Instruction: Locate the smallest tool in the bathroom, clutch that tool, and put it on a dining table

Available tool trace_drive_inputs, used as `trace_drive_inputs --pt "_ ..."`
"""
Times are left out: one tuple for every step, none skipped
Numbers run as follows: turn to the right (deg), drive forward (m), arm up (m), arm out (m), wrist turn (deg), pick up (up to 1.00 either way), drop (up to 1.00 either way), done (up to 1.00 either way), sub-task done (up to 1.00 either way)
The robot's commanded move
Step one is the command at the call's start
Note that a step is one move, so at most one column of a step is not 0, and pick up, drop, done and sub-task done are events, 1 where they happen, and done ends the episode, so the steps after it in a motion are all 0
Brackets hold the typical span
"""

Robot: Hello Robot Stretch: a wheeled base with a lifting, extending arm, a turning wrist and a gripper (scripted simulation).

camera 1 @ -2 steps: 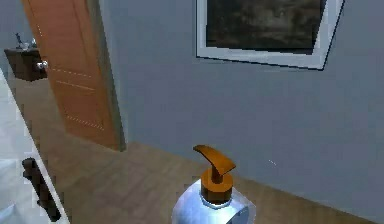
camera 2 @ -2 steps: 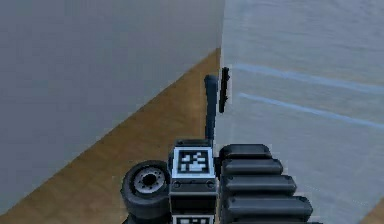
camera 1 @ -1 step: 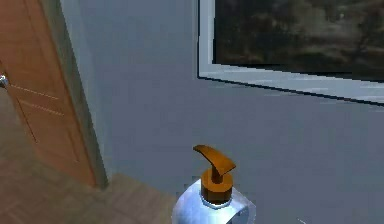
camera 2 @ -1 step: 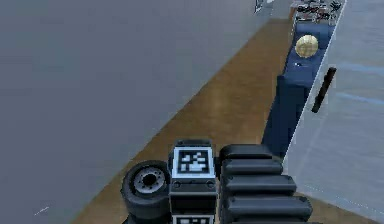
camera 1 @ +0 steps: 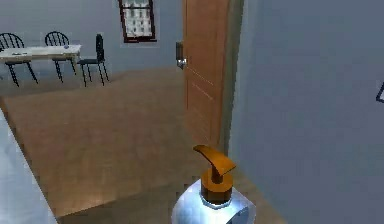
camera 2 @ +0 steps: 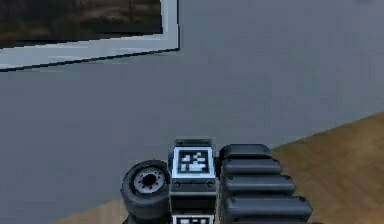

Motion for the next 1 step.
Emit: trace_drive_inputs --pt "0.0 0.90 0.00 0.00 0.0 0.00 0.00 0.00 0.00"
